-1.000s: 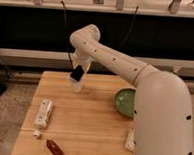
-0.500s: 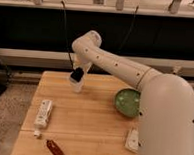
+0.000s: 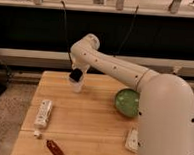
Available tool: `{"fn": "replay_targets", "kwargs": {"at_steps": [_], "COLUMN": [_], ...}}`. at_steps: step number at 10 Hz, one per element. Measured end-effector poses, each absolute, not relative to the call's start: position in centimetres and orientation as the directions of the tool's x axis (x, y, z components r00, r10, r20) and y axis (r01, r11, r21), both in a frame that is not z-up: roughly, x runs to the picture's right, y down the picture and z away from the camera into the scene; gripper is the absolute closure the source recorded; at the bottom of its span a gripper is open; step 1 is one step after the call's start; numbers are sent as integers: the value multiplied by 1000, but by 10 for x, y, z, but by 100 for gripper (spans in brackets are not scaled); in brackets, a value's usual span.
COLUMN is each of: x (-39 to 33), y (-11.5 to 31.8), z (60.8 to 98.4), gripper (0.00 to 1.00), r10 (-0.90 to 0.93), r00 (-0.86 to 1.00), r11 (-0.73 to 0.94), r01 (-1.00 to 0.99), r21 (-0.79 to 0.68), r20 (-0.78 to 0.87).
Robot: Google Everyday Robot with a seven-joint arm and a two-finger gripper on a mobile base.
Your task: Place the eraser in the ceramic cup
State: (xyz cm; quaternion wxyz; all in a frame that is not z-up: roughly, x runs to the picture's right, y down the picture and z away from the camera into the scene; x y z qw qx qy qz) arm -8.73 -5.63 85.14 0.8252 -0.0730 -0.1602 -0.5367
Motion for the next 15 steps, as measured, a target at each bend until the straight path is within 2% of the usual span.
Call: {"fn": "replay_targets", "kwargs": {"at_steps": [4,5,15], "x": [-92,-93,-88], "y": [-58,-57,-46], "z": [859,860,860], "gripper": [25,21,20], "r10": [-864,-865,-859], "r00": [384,384,366], "r11": [419,418,408], "r01": [907,907,912], "r21": [42,40,46], "r20": [325,324,358]}}
